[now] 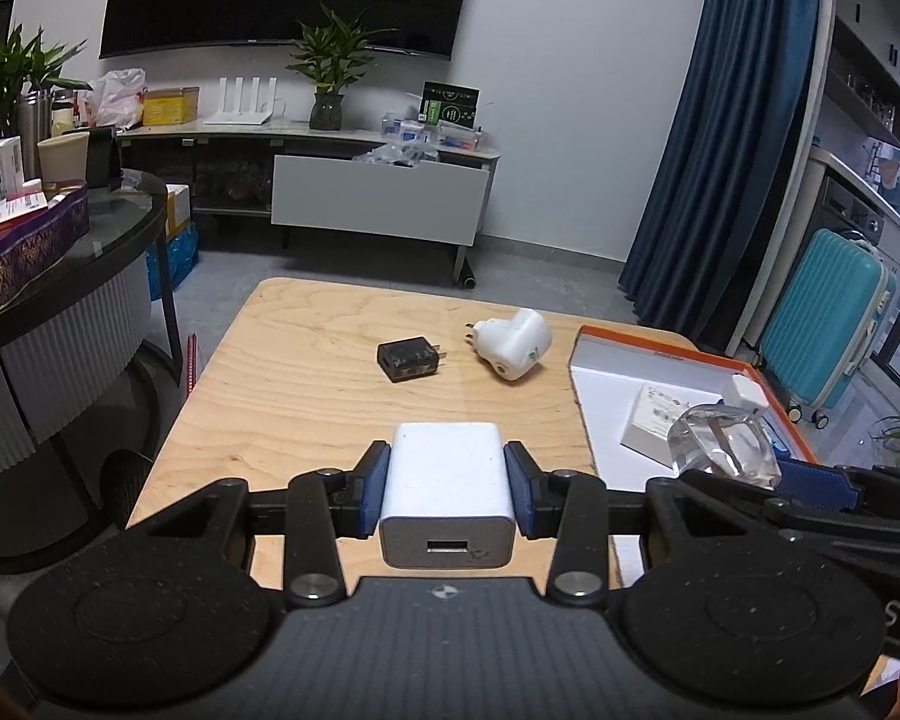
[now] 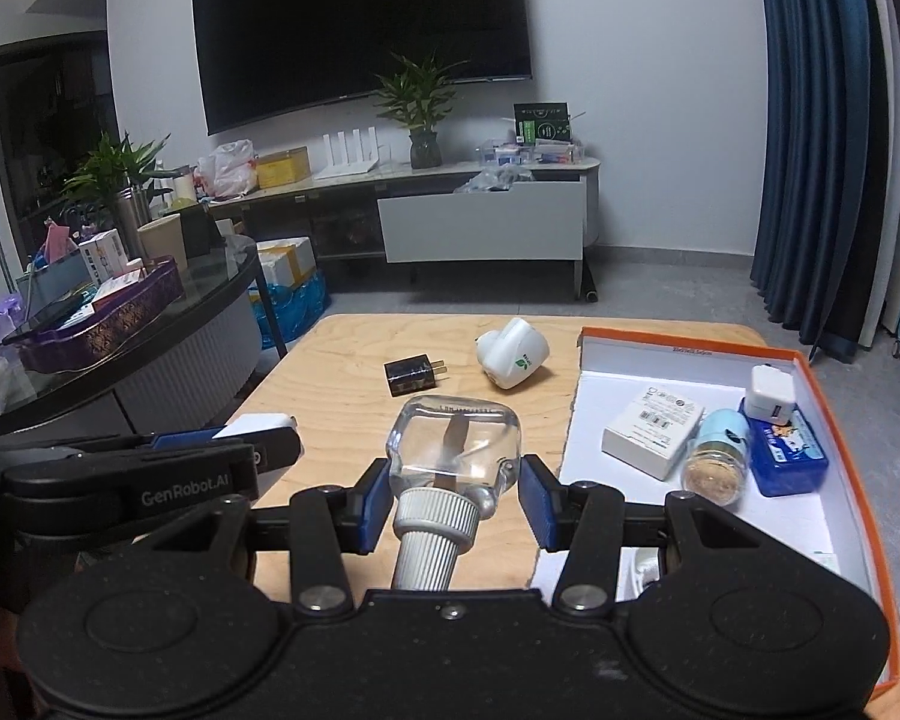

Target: Organize rigid objects

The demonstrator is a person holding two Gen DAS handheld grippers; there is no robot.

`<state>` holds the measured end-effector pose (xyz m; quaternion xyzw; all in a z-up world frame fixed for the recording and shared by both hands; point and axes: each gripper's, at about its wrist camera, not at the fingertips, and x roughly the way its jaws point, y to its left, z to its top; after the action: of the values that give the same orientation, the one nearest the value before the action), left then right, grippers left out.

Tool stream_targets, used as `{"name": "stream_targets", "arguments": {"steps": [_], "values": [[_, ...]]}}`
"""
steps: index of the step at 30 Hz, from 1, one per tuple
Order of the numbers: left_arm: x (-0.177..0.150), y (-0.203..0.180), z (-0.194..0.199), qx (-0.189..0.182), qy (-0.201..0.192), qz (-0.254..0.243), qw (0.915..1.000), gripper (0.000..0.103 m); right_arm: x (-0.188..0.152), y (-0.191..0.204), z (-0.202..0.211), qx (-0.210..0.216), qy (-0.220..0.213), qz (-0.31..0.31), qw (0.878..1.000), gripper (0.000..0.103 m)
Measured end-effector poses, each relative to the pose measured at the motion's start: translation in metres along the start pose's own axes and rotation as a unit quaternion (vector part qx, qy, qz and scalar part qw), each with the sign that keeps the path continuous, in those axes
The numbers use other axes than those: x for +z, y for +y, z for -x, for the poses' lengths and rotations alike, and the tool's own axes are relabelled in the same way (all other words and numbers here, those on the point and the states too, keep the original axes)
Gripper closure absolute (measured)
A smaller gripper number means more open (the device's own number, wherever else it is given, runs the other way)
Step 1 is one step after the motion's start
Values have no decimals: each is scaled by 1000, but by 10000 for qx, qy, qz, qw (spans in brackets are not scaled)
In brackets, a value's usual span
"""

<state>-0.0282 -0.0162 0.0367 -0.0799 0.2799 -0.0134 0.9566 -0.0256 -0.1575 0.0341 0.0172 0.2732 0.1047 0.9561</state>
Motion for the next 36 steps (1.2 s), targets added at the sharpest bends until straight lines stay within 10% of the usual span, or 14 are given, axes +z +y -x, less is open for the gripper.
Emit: {"name": "stream_targets", "arguments": {"steps": [36], "values": [[-14, -42, 17, -391, 30, -344, 9986, 62, -16, -36, 46, -433, -338, -234, 9982, 47]]}}
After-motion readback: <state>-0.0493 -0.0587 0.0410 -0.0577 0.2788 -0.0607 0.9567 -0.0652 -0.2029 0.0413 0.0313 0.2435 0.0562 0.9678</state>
